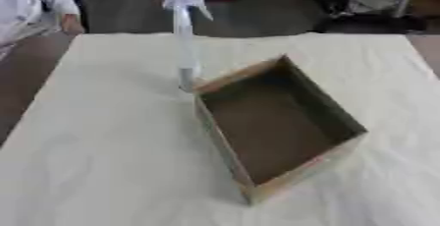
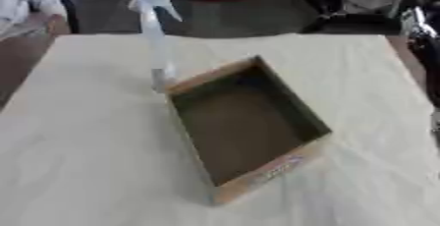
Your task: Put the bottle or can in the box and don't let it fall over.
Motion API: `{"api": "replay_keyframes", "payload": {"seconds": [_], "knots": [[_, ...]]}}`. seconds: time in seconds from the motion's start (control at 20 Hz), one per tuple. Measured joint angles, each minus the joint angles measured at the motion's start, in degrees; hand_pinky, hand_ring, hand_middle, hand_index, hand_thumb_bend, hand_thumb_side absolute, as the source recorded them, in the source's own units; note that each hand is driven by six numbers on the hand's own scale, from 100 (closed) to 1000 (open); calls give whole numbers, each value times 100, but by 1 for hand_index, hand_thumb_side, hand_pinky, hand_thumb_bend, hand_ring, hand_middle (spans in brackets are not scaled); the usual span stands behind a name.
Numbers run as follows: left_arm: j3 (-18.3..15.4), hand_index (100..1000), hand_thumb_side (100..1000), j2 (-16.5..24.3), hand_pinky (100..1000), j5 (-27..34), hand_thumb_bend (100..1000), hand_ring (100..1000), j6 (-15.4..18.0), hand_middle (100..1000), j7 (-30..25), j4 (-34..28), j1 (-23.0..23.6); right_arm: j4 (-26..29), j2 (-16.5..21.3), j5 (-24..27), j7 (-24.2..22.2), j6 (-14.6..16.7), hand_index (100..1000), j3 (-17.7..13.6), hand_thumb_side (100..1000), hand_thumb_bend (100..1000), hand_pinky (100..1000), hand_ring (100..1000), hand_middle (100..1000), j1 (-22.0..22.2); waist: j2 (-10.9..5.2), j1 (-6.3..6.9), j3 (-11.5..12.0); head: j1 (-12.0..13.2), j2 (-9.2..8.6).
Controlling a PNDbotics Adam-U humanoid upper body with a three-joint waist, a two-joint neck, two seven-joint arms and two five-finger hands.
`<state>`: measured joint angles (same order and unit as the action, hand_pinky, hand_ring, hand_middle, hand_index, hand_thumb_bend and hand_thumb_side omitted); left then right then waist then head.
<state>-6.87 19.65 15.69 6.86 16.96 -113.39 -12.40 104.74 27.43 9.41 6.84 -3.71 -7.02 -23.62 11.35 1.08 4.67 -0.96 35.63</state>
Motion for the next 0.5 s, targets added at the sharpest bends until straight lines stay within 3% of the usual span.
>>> {"api": "replay_keyframes", "payload": {"seconds": [0.3, 0.5], "knots": [[60, 835, 230, 157, 604, 20, 436, 731, -105, 768, -97, 28, -10, 0, 0, 3, -21, -17, 887, 5, 529, 100, 886, 958, 1000, 1, -5, 23, -11, -19, 105], [225, 852, 230, 667, 626, 8, 458, 751, -483, 787, -312, 156, -332, -3, 0, 12, -41, -32, 886, 36, 529, 100, 886, 958, 1000, 11, -73, 72, -33, -65, 225]]}}
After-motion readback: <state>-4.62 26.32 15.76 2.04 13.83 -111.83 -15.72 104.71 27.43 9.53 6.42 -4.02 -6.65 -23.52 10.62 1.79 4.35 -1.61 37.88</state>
